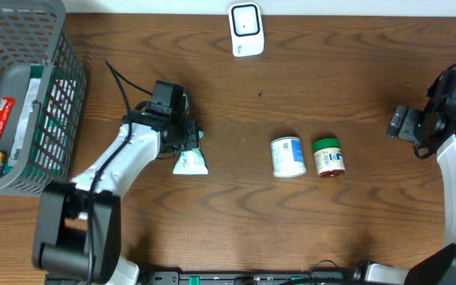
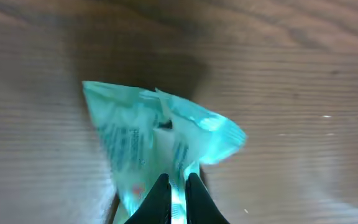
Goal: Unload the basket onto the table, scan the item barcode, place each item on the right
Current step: 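Carry the pouch forward and hold it above the table, then lower the pouch beside the white tub and open the left gripper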
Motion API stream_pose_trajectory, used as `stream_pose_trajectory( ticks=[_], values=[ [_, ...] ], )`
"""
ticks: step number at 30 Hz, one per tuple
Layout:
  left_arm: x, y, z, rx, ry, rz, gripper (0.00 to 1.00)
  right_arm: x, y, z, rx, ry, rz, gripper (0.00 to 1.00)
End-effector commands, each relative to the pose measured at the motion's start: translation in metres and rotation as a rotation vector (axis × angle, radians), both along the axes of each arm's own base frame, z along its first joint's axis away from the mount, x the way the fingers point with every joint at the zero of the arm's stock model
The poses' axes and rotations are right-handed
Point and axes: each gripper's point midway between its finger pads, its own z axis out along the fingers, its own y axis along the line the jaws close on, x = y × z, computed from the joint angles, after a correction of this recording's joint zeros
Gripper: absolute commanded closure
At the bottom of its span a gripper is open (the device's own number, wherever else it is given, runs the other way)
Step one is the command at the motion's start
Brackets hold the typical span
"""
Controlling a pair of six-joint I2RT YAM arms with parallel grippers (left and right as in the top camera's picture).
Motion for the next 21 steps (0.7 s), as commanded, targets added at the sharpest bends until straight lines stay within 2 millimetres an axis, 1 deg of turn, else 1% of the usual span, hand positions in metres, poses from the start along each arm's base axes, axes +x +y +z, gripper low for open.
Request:
stream_pose_trajectory(
  ticks=[1, 3, 5, 6, 9, 10, 11, 12, 13, 14, 16, 18, 21],
  values=[
    [-0.011, 0.002, -0.038, 0.014, 0.101, -0.01, 0.93, 0.001, -0.004, 0.006, -0.014, -0.01, -0.005, 0.01],
    [-0.01, 0.001, -0.045, 0.015, 0.109, -0.01, 0.93, 0.001, -0.004, 0.006, -0.014, -0.01, -0.005, 0.01],
    [-0.006, -0.001, -0.04, 0.002, 0.093, -0.013, 0.92, 0.001, -0.004, 0.006, -0.014, -0.01, -0.005, 0.01],
    [-0.001, -0.005, -0.029, -0.018, 0.063, -0.024, 0.92, 0.001, -0.004, 0.006, -0.014, -0.01, -0.005, 0.01],
    [0.02, -0.01, 0.021, -0.053, -0.078, -0.027, 0.86, 0.001, -0.004, 0.006, -0.014, -0.01, -0.005, 0.01],
    [0.026, -0.011, 0.046, -0.066, -0.146, -0.026, 0.84, 0.001, -0.004, 0.006, -0.014, -0.01, -0.005, 0.01],
    [0.028, -0.011, 0.06, -0.07, -0.187, -0.024, 0.83, 0.001, -0.004, 0.006, -0.014, -0.01, -0.005, 0.01],
    [0.028, -0.007, 0.078, -0.059, -0.237, -0.014, 0.78, 0.001, -0.004, 0.006, -0.014, -0.01, -0.005, 0.01],
    [0.027, 0.0, 0.086, -0.032, -0.259, 0.002, 0.78, 0.001, -0.004, 0.006, -0.014, -0.01, -0.005, 0.01],
    [0.025, 0.01, 0.089, 0.016, -0.265, 0.024, 0.78, 0.001, -0.004, 0.006, -0.014, -0.01, -0.005, 0.01],
    [0.02, 0.026, 0.082, 0.105, -0.242, 0.059, 0.78, 0.001, -0.004, 0.006, -0.014, -0.01, -0.005, 0.01],
    [0.015, 0.037, 0.068, 0.167, -0.204, 0.076, 0.78, 0.001, -0.004, 0.006, -0.014, -0.01, -0.005, 0.01],
    [0.005, 0.042, 0.037, 0.201, -0.121, 0.07, 0.78, 0.001, -0.004, 0.006, -0.014, -0.01, -0.005, 0.01]
  ],
)
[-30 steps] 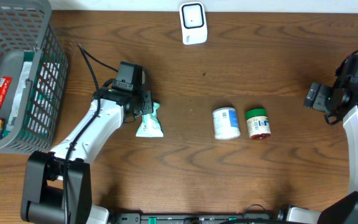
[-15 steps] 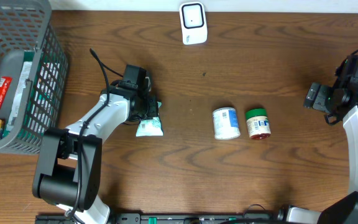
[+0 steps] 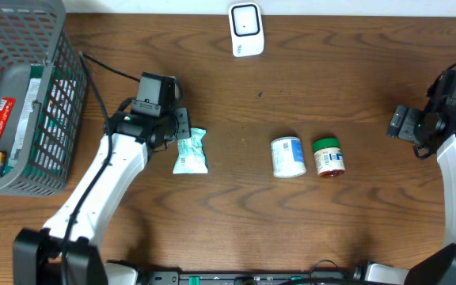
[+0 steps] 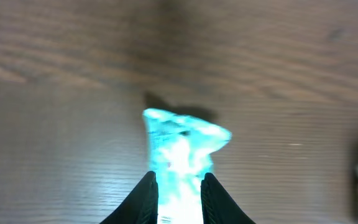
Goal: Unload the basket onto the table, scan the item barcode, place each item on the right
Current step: 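Lower the pouch beside the white tub and open the left gripper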
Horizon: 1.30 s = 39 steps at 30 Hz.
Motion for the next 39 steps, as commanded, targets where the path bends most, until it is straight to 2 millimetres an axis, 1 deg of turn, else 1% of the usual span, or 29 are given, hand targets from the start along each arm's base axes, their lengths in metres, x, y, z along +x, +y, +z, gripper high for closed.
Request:
stream_pose_trajectory(
  ticks=[1, 2, 4, 7, 8, 11, 13, 15, 18, 21, 26, 27, 28, 29, 31, 32, 34, 36, 38, 39],
  values=[
    [-0.01, 0.021, -0.048, 0.12, 0.118, 0.034, 0.78, 0.001, -0.004, 0.006, -0.014, -0.01, -0.005, 0.01],
    [-0.009, 0.025, -0.06, 0.153, 0.14, 0.044, 0.78, 0.001, -0.004, 0.006, -0.014, -0.01, -0.005, 0.01],
    [-0.004, 0.029, -0.077, 0.185, 0.157, 0.054, 0.78, 0.001, -0.004, 0.006, -0.014, -0.01, -0.005, 0.01],
    [-0.002, 0.025, -0.095, 0.176, 0.184, 0.046, 0.78, 0.001, -0.004, 0.006, -0.014, -0.01, -0.005, 0.01],
    [-0.005, 0.019, -0.098, 0.142, 0.202, 0.03, 0.78, 0.001, -0.004, 0.006, -0.014, -0.01, -0.005, 0.01],
    [-0.015, -0.002, -0.099, 0.031, 0.252, -0.019, 0.79, 0.001, -0.004, 0.006, -0.014, -0.01, -0.005, 0.01],
    [-0.02, -0.009, -0.099, -0.005, 0.274, -0.037, 0.79, 0.001, -0.004, 0.006, -0.014, -0.01, -0.005, 0.01],
    [-0.023, -0.012, -0.099, -0.014, 0.286, -0.034, 0.79, 0.001, -0.004, 0.006, -0.014, -0.01, -0.005, 0.01],
    [-0.028, -0.022, -0.099, -0.029, 0.301, -0.005, 0.79, 0.001, -0.004, 0.006, -0.014, -0.01, -0.005, 0.01],
    [-0.032, -0.034, -0.099, -0.05, 0.314, 0.036, 0.79, 0.001, -0.004, 0.006, -0.014, -0.01, -0.005, 0.01],
    [-0.036, -0.054, -0.098, -0.064, 0.307, 0.044, 0.79, 0.001, -0.004, 0.006, -0.014, -0.01, -0.005, 0.01],
    [-0.033, -0.051, -0.098, -0.042, 0.288, 0.05, 0.78, 0.001, -0.004, 0.006, -0.014, -0.01, -0.005, 0.01],
    [-0.027, -0.043, -0.098, 0.001, 0.257, 0.067, 0.78, 0.001, -0.004, 0.006, -0.014, -0.01, -0.005, 0.01],
    [-0.017, -0.028, -0.095, 0.077, 0.211, 0.084, 0.78, 0.001, -0.004, 0.006, -0.014, -0.01, -0.005, 0.01],
    [-0.007, -0.009, -0.089, 0.156, 0.173, 0.104, 0.78, 0.001, -0.004, 0.006, -0.015, -0.01, -0.005, 0.01],
    [-0.003, 0.002, -0.084, 0.186, 0.163, 0.13, 0.78, 0.001, -0.004, 0.006, -0.014, -0.01, -0.005, 0.01],
    [-0.004, 0.013, -0.083, 0.187, 0.177, 0.156, 0.78, 0.001, -0.004, 0.006, -0.014, -0.01, -0.005, 0.01],
    [-0.011, 0.019, -0.086, 0.197, 0.212, 0.165, 0.78, 0.001, -0.004, 0.006, -0.014, -0.01, -0.005, 0.01],
    [-0.02, 0.015, -0.09, 0.18, 0.25, 0.141, 0.78, 0.001, -0.004, 0.006, -0.014, -0.01, -0.005, 0.01],
    [-0.027, 0.006, -0.094, 0.138, 0.281, 0.099, 0.78, 0.001, -0.004, 0.006, -0.014, -0.01, -0.005, 0.01]
  ],
)
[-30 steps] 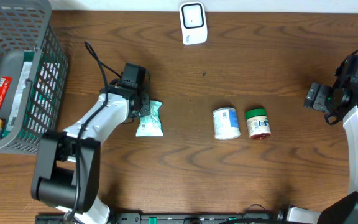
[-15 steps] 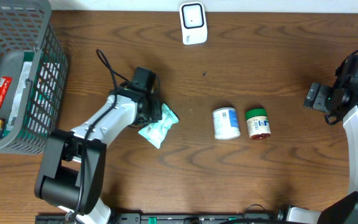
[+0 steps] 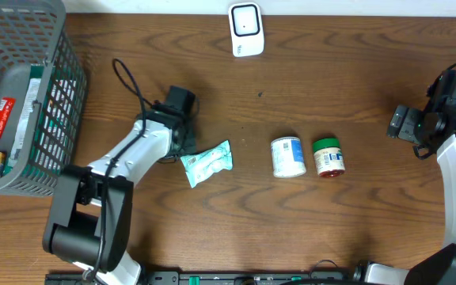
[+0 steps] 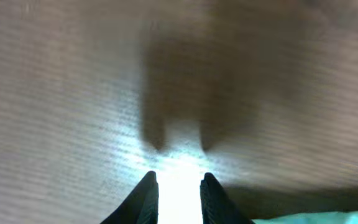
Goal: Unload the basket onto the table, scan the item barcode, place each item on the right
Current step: 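Lower the pouch beside the white tub and open the left gripper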
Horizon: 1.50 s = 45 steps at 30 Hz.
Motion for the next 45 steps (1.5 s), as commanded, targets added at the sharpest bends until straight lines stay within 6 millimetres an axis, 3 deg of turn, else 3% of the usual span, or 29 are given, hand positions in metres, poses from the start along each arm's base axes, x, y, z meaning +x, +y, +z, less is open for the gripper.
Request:
stream_pose_trajectory(
  ticks=[1, 7, 10, 23, 29, 37, 41, 45],
  values=[
    [-0.009, -0.02, 0.002, -0.089, 0.037, -0.077, 0.78, 0.001, -0.004, 0.006, -0.014, -0.01, -0.005, 0.01],
    [-0.027, -0.061, 0.003, -0.265, 0.103, -0.149, 0.78, 0.001, -0.004, 0.006, -0.014, -0.01, -0.005, 0.01],
    [-0.038, -0.071, 0.003, -0.292, 0.143, -0.157, 0.78, 0.001, -0.004, 0.006, -0.014, -0.01, -0.005, 0.01],
    [-0.064, -0.071, 0.0, -0.267, 0.241, -0.137, 0.78, 0.001, -0.004, 0.006, -0.014, -0.01, -0.005, 0.01],
    [-0.055, -0.083, -0.001, -0.291, 0.193, -0.12, 0.78, 0.001, -0.004, 0.006, -0.014, -0.01, -0.005, 0.01],
    [-0.049, -0.119, 0.001, -0.362, 0.139, -0.133, 0.78, 0.001, -0.004, 0.006, -0.014, -0.01, -0.005, 0.01],
    [-0.048, -0.111, -0.002, -0.297, 0.123, -0.129, 0.78, 0.001, -0.004, 0.006, -0.014, -0.01, -0.005, 0.01],
    [-0.062, -0.096, -0.006, -0.226, 0.177, -0.157, 0.78, 0.001, -0.004, 0.006, -0.014, -0.01, -0.005, 0.01]
  ],
)
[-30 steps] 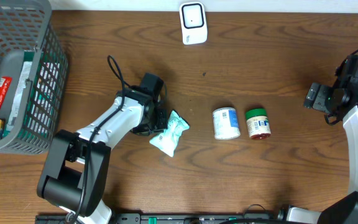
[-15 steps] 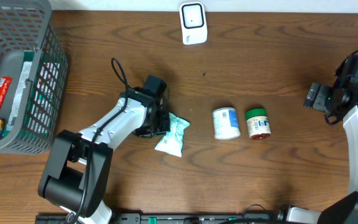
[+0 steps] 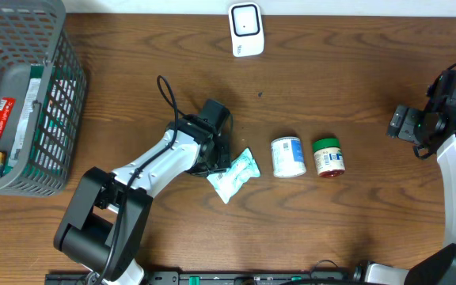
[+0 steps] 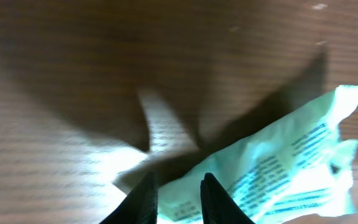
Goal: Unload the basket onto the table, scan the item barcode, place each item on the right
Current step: 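Lower the pouch beside the white tub and open the left gripper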
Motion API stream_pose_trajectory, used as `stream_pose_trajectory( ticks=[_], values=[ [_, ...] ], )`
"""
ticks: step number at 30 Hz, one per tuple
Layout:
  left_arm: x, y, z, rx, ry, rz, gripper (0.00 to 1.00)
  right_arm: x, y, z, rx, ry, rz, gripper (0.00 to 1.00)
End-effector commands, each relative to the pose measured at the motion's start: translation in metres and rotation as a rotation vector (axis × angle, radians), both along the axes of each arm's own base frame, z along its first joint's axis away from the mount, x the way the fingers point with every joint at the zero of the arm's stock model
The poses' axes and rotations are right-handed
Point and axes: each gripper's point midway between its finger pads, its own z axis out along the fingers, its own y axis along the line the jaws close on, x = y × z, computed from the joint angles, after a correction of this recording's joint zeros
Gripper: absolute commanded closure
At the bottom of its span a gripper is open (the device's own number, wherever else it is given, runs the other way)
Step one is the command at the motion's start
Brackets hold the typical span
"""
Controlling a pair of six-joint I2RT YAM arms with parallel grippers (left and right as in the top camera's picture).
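A pale teal packet [image 3: 234,174] with printed text lies flat on the brown table [image 3: 133,63], just left of the two jars. In the left wrist view the packet [image 4: 278,162] fills the lower right, one corner reaching between the fingertips. My left gripper [image 3: 221,158] [image 4: 178,177] stands open at the packet's upper left edge, with a clear gap between its jaws. The white scanner [image 3: 246,30] stands at the table's far edge. My right gripper [image 3: 399,123] hangs at the far right, away from everything, and whether it is open or shut does not show.
A white jar with a blue label [image 3: 288,156] and a green-lidded jar [image 3: 328,156] lie right of the packet. A grey wire basket [image 3: 54,103] holding several packaged items stands at the far left.
The packet now lies farther right, nearer the white jar. My left gripper, still open, has also shifted right and sits at the packet's edge. The right arm has not moved.
My left gripper was first shut on the packet left of centre. Then it stood open with the packet lying on the table below it. Later the packet lay turned and farther right, with the open gripper beside it. Now it is close to the jars.
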Motion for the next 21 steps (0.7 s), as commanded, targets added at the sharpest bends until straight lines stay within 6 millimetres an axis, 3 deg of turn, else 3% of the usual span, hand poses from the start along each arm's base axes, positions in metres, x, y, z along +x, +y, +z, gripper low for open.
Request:
stream_pose_trajectory(
  ticks=[1, 3, 6, 14, 21],
  values=[
    [-0.012, 0.016, -0.008, 0.079, 0.037, -0.018, 0.77, 0.001, -0.004, 0.006, -0.014, -0.01, -0.005, 0.01],
    [-0.02, 0.014, -0.007, 0.063, 0.073, -0.022, 0.74, 0.001, -0.004, 0.006, -0.014, -0.01, -0.005, 0.01],
    [-0.027, -0.004, -0.003, -0.032, 0.109, -0.042, 0.74, 0.001, -0.004, 0.006, -0.014, -0.01, -0.005, 0.01],
    [-0.023, -0.036, 0.003, -0.13, 0.078, -0.044, 0.75, 0.001, -0.004, 0.006, -0.014, -0.01, -0.005, 0.01],
    [-0.011, -0.047, 0.007, -0.172, 0.024, -0.045, 0.74, 0.001, -0.004, 0.006, -0.014, -0.01, -0.005, 0.01]
  ],
)
